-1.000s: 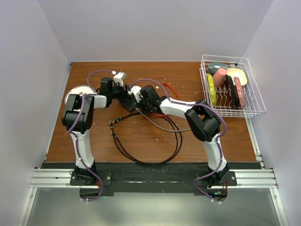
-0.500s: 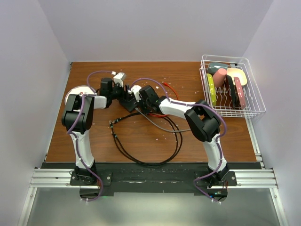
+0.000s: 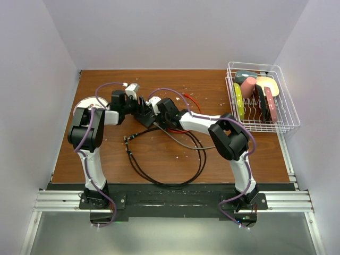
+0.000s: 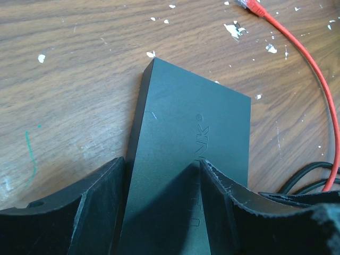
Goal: Insert the plug into the switch port
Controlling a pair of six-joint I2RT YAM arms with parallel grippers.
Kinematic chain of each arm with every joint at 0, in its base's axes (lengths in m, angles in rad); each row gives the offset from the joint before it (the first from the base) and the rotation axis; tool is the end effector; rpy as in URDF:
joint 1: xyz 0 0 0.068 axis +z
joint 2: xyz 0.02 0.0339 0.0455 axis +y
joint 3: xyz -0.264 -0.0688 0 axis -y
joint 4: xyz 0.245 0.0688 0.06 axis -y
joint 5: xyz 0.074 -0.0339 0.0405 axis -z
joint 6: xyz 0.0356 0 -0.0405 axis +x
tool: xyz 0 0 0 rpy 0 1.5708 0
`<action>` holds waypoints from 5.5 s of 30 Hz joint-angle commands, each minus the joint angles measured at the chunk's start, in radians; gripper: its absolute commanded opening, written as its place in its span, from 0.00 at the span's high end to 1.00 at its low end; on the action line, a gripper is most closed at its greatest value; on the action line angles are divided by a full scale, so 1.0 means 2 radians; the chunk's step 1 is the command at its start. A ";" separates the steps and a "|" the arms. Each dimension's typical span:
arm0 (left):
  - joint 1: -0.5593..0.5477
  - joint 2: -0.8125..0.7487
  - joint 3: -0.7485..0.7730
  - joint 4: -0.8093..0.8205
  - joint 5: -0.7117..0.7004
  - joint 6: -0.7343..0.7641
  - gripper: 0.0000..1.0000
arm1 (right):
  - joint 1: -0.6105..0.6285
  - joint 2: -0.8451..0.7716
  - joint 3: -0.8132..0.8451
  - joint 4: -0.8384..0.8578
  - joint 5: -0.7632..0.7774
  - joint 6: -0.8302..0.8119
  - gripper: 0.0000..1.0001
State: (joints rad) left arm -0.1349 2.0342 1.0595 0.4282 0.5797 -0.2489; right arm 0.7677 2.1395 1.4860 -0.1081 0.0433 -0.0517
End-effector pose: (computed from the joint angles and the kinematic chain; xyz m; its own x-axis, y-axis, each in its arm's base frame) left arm 0.4075 -0.0750 0.1267 -0.6411 -0.1210 -0.7579 0.4316 0.7597 -0.4864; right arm 0.3410 0.3270 0.1590 -0.4612 -0.5169 -0.7212 -0.6961 0.7148 -0.0672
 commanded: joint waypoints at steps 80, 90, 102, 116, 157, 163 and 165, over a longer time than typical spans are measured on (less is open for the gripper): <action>-0.025 0.028 0.010 -0.056 0.176 -0.044 0.65 | 0.009 0.072 0.134 0.130 -0.025 -0.042 1.00; -0.019 0.018 0.036 -0.080 0.105 -0.038 0.50 | 0.009 0.030 0.088 0.108 -0.022 -0.021 0.87; 0.010 -0.049 0.090 -0.161 -0.088 -0.028 0.16 | 0.008 0.002 0.068 0.056 -0.004 -0.001 0.58; 0.011 -0.350 -0.101 -0.121 -0.173 -0.095 0.00 | 0.012 -0.117 -0.017 0.042 -0.012 0.018 0.01; 0.034 -0.557 -0.129 -0.277 -0.301 -0.114 0.00 | 0.266 -0.033 -0.062 0.033 0.082 0.167 0.38; 0.036 -0.561 -0.125 -0.290 -0.303 -0.113 0.00 | 0.293 0.022 -0.015 -0.020 0.111 0.162 0.79; 0.038 -0.561 -0.122 -0.295 -0.305 -0.113 0.00 | 0.293 0.022 -0.015 -0.025 0.119 0.165 0.95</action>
State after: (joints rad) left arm -0.0719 0.9356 0.7689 -0.1566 -0.0128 -0.4706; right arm 1.3357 2.1464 1.4464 -0.0498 0.2504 0.2596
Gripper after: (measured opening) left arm 0.997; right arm 0.164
